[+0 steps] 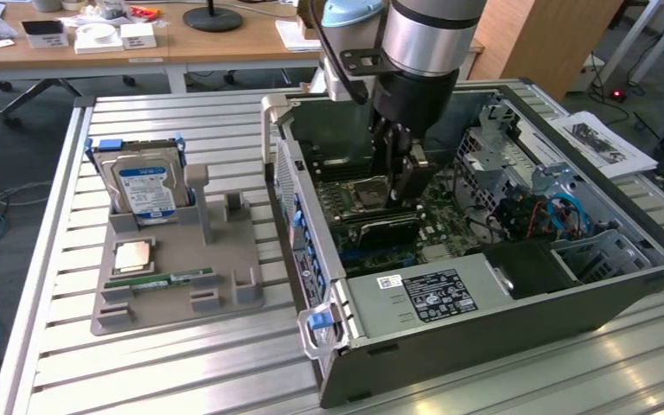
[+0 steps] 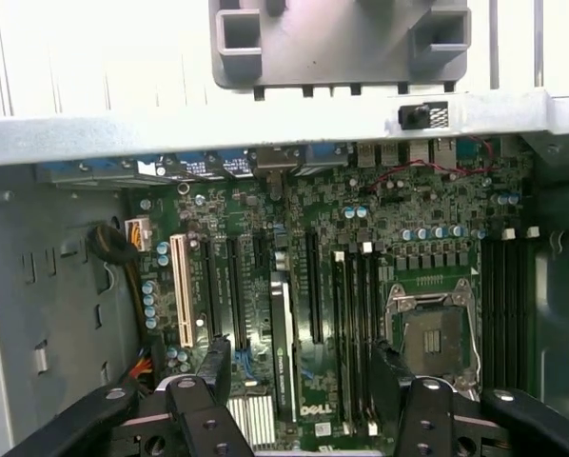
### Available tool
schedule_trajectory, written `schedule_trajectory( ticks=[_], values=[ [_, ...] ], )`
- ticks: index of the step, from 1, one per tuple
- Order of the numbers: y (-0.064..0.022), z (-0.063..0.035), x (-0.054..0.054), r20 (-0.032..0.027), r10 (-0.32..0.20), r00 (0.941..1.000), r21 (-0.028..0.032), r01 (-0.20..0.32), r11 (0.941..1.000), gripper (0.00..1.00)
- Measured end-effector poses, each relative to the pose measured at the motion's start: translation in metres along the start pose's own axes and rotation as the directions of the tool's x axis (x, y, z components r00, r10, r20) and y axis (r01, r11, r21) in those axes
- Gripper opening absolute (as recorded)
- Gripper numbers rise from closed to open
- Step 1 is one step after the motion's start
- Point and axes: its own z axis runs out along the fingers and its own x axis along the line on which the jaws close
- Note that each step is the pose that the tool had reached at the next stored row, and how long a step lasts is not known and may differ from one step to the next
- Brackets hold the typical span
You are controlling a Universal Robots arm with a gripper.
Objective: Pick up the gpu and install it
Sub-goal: 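Insert the gpu into the slot, then press down on the gpu until it lock into place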
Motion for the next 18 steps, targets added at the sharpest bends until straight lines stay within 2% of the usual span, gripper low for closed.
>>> schedule_trajectory(
  ticks=[18],
  values=[
    [0.0000, -0.0001, -0.0001, 0.0003, -0.006, 1.0000, -0.0004, 0.006, 1.0000, 0.69]
  ],
)
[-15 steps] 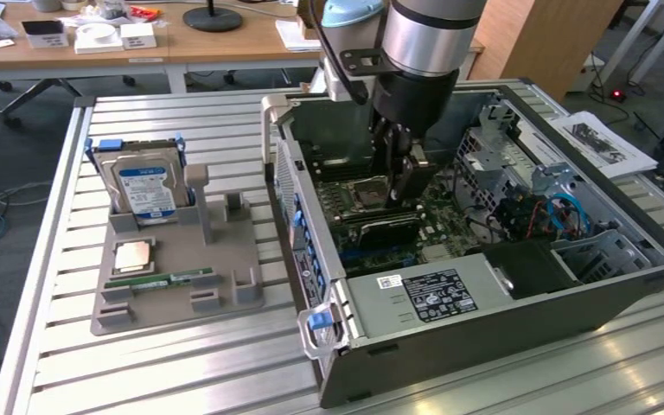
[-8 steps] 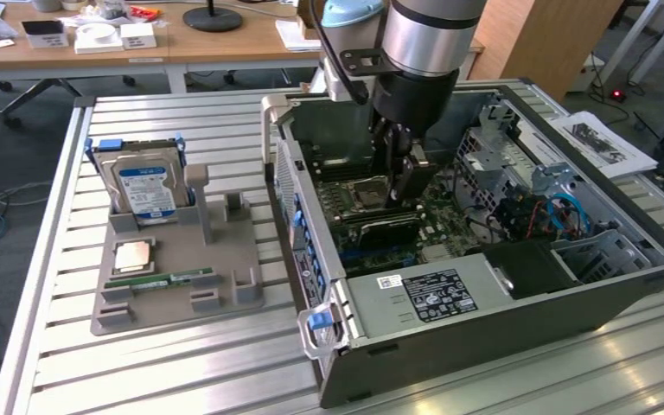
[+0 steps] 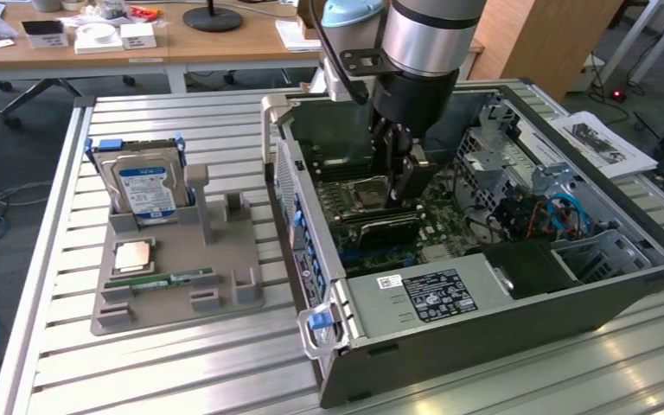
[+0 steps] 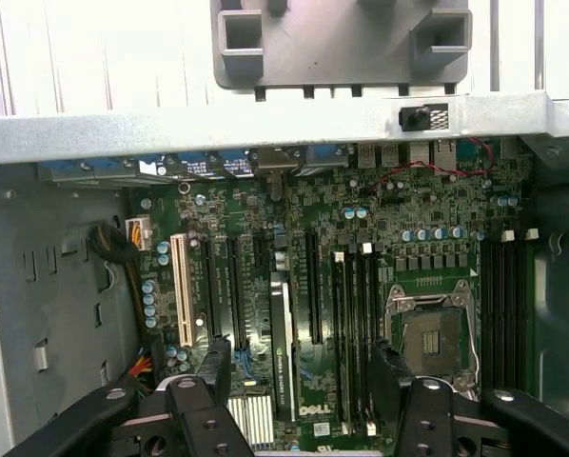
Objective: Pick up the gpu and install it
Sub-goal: 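Press down on the gpu until it lock into place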
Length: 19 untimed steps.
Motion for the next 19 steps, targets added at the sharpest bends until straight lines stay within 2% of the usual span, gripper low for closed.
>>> schedule_trajectory(
  ticks=[7, 9, 10, 13, 14, 17, 18, 19],
  values=[
    [0.0000, 0.0000, 0.0000, 0.0000, 0.000, 1.0000, 0.0000, 0.000, 1.0000, 0.68],
    [0.0000, 0.0000, 0.0000, 0.0000, 0.000, 1.0000, 0.0000, 0.000, 1.0000, 0.56],
    [0.0000, 0.0000, 0.0000, 0.0000, 0.000, 1.0000, 0.0000, 0.000, 1.0000, 0.56],
    [0.0000, 0.0000, 0.0000, 0.0000, 0.000, 1.0000, 0.0000, 0.000, 1.0000, 0.38],
    [0.0000, 0.0000, 0.0000, 0.0000, 0.000, 1.0000, 0.0000, 0.000, 1.0000, 0.38],
    [0.0000, 0.0000, 0.0000, 0.0000, 0.000, 1.0000, 0.0000, 0.000, 1.0000, 0.20],
    [0.0000, 0.0000, 0.0000, 0.0000, 0.000, 1.0000, 0.0000, 0.000, 1.0000, 0.20],
    [0.0000, 0.0000, 0.0000, 0.0001, 0.000, 1.0000, 0.0000, 0.000, 1.0000, 0.15]
  ],
)
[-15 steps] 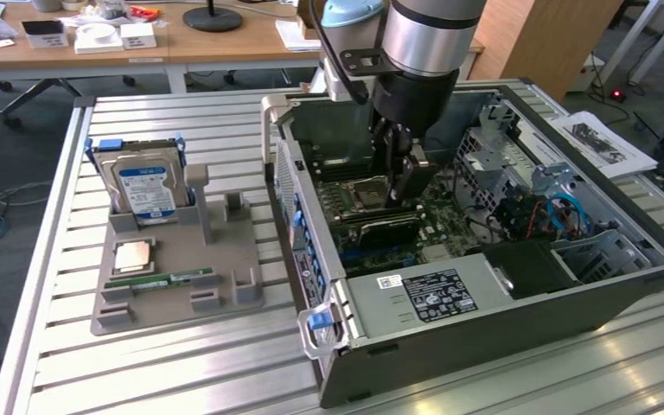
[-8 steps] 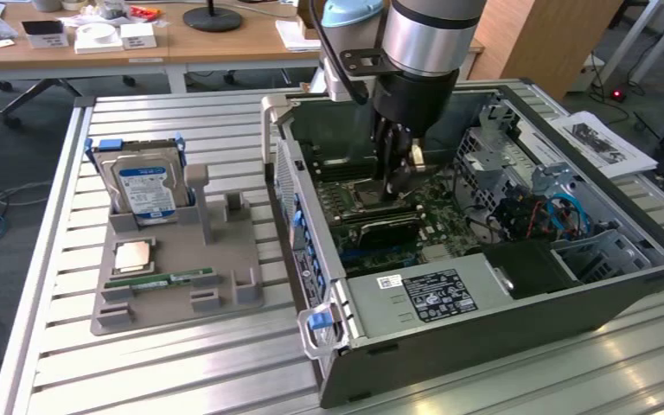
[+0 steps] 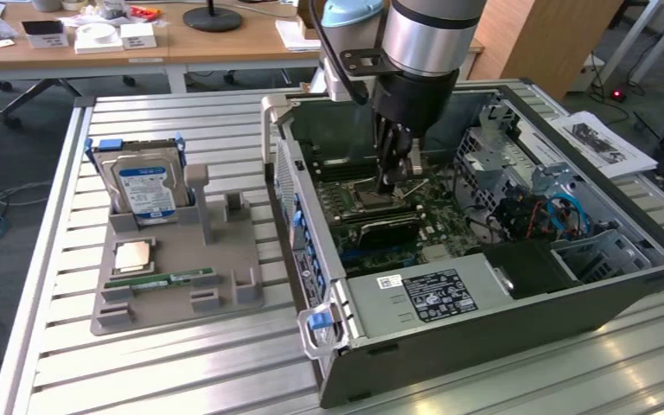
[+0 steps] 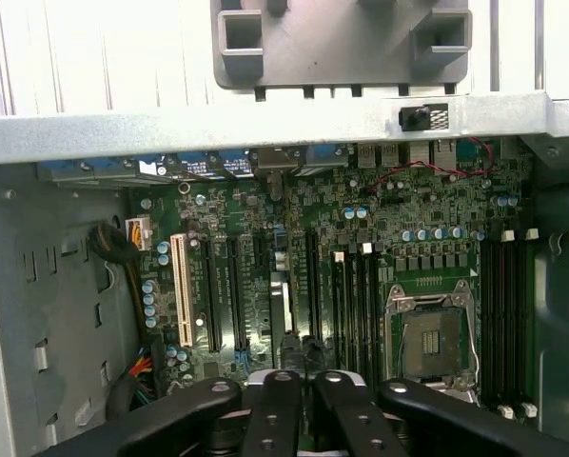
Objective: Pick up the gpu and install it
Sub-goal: 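Press down on the gpu until it lock into place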
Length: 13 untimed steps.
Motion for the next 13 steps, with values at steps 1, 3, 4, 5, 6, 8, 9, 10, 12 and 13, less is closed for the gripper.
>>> schedule_trajectory(
  ticks=[1, 3, 4, 5, 6, 8, 9, 10, 12, 13],
  values=[
    [0.0000, 0.0000, 0.000, 0.0000, 0.000, 1.0000, 0.0000, 0.000, 1.0000, 0.15],
    [0.0000, 0.0000, 0.000, 0.0000, 0.000, 1.0000, 0.0000, 0.000, 1.0000, 0.11],
    [0.0000, 0.0000, 0.000, 0.0000, 0.000, 1.0000, 0.0000, 0.000, 1.0000, 0.11],
    [0.0000, 0.0000, 0.000, -0.0001, 0.000, 1.0000, 0.0000, 0.000, 1.0000, 0.11],
    [0.0000, 0.0000, 0.000, 0.0000, 0.000, 1.0000, 0.0000, 0.000, 1.0000, 0.11],
    [-0.0017, 0.0001, 0.000, 0.0000, 0.000, 1.0000, 0.0000, 0.000, 1.0000, 0.11],
    [-0.0036, 0.0001, 0.000, 0.0000, 0.000, 1.0000, 0.0000, 0.000, 1.0000, 0.11],
    [-0.0051, 0.0003, 0.000, 0.0000, 0.000, 1.0000, -0.0001, 0.000, 1.0000, 0.11],
    [-0.0082, 0.0006, -0.001, 0.0000, 0.000, 1.0000, 0.0000, 0.000, 1.0000, 0.11],
    [-0.0102, 0.0007, -0.001, -0.0001, 0.000, 1.0000, -0.0001, 0.000, 1.0000, 0.11]
  ],
)
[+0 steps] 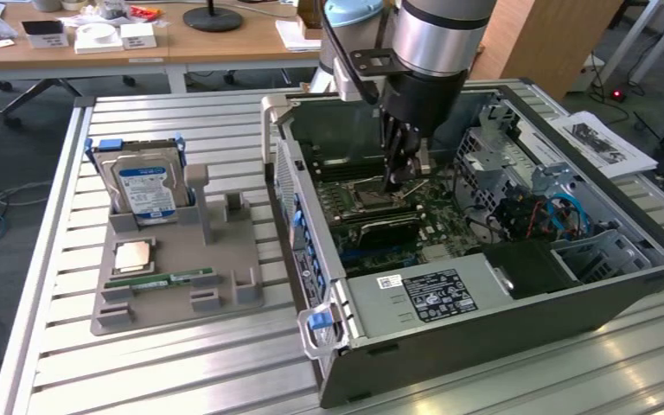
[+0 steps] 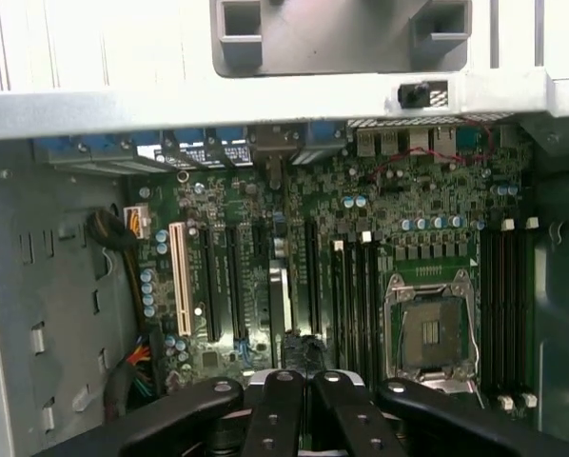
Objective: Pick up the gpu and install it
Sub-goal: 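Press down on the gpu until it lock into place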
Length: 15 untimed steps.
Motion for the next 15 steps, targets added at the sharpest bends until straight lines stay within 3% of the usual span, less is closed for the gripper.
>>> schedule_trajectory(
  ticks=[2, 7, 15],
  values=[
    [-0.0044, 0.0004, 0.000, 0.0002, 0.000, 1.0000, 0.0001, 0.000, 1.0000, 0.11],
    [-0.0050, 0.0014, 0.000, 0.0001, 0.000, 1.0000, 0.0001, 0.000, 1.0000, 0.11],
    [-0.0032, 0.0157, -0.001, 0.0000, 0.000, 1.0000, 0.0001, 0.000, 1.0000, 0.11]
  ],
)
